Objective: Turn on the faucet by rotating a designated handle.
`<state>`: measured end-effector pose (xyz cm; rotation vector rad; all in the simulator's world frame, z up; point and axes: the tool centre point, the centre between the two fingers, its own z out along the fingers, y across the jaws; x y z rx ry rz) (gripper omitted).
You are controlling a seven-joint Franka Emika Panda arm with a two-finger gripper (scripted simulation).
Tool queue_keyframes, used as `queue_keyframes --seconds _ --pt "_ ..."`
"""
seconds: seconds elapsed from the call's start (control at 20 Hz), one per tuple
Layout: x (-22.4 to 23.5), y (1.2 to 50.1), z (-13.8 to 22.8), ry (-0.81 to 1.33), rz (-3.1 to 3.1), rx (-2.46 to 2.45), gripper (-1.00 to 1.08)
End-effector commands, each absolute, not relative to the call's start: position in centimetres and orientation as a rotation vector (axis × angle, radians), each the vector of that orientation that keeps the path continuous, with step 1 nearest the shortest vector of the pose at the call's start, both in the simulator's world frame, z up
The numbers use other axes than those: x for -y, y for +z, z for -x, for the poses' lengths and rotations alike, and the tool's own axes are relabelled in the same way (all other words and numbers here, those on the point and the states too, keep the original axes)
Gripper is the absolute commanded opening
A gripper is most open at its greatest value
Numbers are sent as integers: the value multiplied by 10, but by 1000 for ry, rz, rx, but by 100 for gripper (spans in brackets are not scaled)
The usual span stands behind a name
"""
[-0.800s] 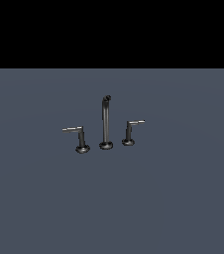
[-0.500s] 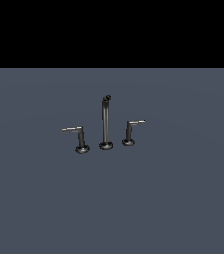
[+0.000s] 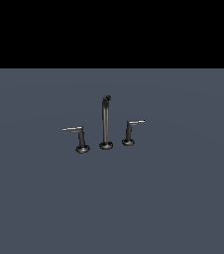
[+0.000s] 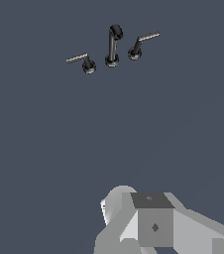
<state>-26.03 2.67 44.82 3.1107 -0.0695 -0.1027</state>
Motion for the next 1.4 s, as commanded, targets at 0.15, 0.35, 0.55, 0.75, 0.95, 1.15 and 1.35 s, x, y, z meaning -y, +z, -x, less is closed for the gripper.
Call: queue_keyframes --seconds 0.15,0.35,0.55,0.75,0.95,1.15,1.35 --pt "-47 423 251 -98 -3107 211 -100" --pt "-64 400 240 -93 -3098 339 -100" --pt "-81 377 228 -87 -3084 468 -100" --pt "-96 354 214 -82 -3064 596 -100" --pt "-111 331 198 -76 -3040 723 -100" --pt "-124 309 182 -71 -3012 846 -100" --pt "-135 287 164 -66 -2980 964 -100"
